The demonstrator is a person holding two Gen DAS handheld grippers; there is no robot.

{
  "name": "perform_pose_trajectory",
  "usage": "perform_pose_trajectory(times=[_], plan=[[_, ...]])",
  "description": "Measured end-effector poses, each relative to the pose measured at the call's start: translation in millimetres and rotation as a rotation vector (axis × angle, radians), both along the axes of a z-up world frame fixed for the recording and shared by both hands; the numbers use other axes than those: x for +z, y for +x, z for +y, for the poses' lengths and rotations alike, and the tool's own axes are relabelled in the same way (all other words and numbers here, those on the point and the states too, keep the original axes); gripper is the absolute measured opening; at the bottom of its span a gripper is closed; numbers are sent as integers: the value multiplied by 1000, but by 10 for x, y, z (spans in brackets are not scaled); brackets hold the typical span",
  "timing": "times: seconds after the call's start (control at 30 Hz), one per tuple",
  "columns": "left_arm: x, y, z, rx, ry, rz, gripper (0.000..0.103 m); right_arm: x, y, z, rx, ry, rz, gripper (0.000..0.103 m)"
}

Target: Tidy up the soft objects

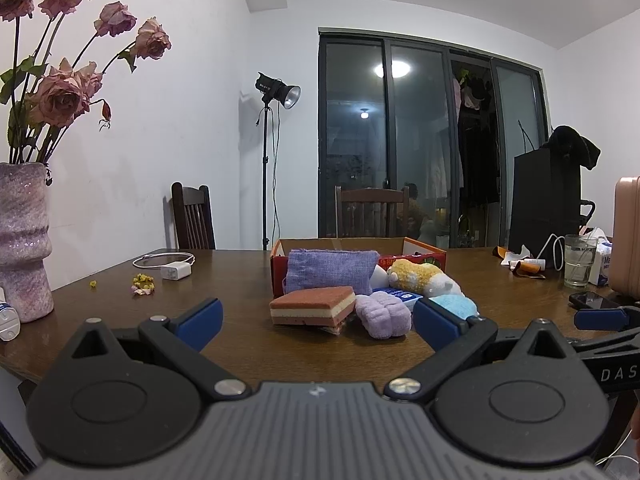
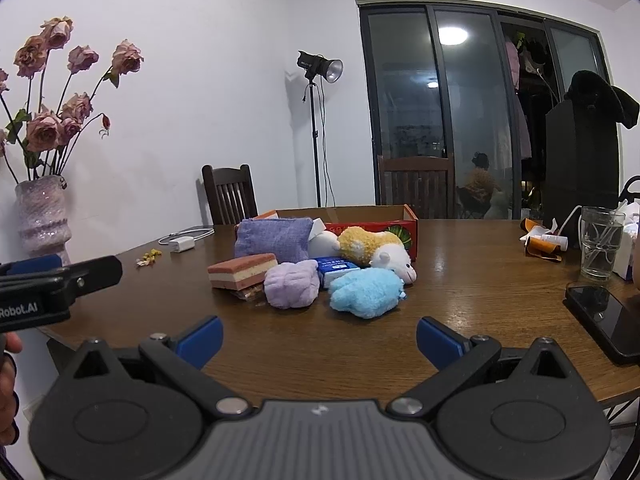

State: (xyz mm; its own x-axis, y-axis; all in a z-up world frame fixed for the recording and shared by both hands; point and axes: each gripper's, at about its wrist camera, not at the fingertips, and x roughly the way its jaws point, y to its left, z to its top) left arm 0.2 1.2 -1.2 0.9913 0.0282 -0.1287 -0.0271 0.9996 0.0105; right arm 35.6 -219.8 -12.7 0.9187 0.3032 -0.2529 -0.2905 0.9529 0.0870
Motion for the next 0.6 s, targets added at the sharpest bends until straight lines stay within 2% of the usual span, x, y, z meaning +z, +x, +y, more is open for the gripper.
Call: perform_pose_trajectory(times=[0.23,0.33,0.43,0.6], plan=[[3,154,-14,46,17,-3,103,-47,31,12,-13,-22,-27,103],[-39,267,-19,16,39,11,103,-100,154,7,-17,-32,-18,103],[-67,417,-37,30,45,13,103,-136,332,-9,-21,-24,1,103],[-75,871,116,-30,-24,122,103,-135,632,-2,-16,10,32,103]])
